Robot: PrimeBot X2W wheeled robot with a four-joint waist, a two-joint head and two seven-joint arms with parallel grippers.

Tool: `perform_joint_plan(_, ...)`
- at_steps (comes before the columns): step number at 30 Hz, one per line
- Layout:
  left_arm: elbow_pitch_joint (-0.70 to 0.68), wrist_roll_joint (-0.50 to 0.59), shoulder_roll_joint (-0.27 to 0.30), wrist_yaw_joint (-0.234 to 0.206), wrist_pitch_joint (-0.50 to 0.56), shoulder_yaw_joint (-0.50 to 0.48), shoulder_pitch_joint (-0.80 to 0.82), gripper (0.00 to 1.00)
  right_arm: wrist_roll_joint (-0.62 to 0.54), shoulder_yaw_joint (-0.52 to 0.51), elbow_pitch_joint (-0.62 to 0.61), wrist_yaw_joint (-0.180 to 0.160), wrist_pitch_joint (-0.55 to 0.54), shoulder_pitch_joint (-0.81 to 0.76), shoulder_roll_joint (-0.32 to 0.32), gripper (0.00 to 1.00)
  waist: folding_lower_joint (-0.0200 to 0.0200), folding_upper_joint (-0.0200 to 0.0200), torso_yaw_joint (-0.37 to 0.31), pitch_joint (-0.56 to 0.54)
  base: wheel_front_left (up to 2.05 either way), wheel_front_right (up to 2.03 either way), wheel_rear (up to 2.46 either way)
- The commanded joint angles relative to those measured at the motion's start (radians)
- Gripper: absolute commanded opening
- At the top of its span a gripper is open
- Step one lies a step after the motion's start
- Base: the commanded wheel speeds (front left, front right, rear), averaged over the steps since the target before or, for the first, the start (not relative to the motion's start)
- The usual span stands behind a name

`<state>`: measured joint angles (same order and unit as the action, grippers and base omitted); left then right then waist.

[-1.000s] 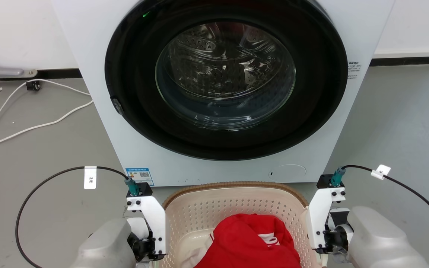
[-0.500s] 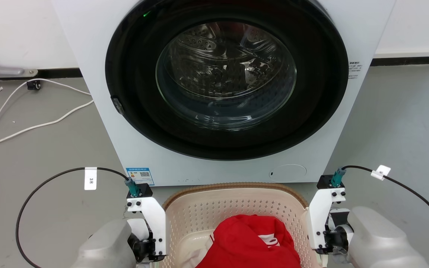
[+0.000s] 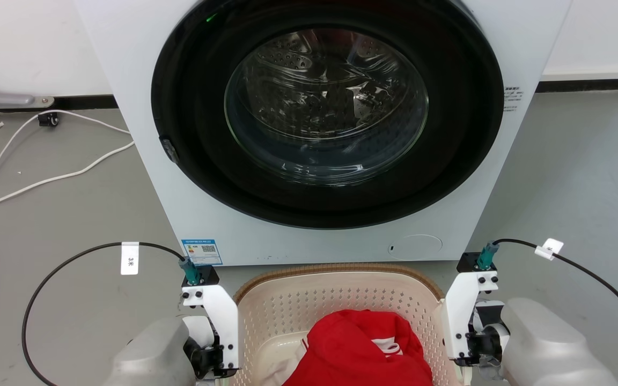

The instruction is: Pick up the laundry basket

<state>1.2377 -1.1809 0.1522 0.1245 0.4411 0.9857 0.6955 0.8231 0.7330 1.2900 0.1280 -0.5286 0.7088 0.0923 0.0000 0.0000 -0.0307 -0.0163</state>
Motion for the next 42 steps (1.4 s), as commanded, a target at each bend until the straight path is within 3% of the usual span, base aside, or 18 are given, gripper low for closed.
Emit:
perform_joint_plan(1,-0.006,-0.003,-0.011,0.011,-0.005,0.003,0.004,0.00,0.007,0.002,-0.005,0.005,0.001,0.014,-0.010,0.00,0.0000,0.0000,0.000,0.000,0.00,0.00,0.00)
perform_joint_plan(42,0.001,-0.050,-0.009,0.011,-0.013,0.034,-0.003,0.00,0.025,-0.002,-0.002,0.004,-0.012,0.000,0.000,0.00,0.0000,0.0000,-0.002,0.008,0.00,0.00,0.00)
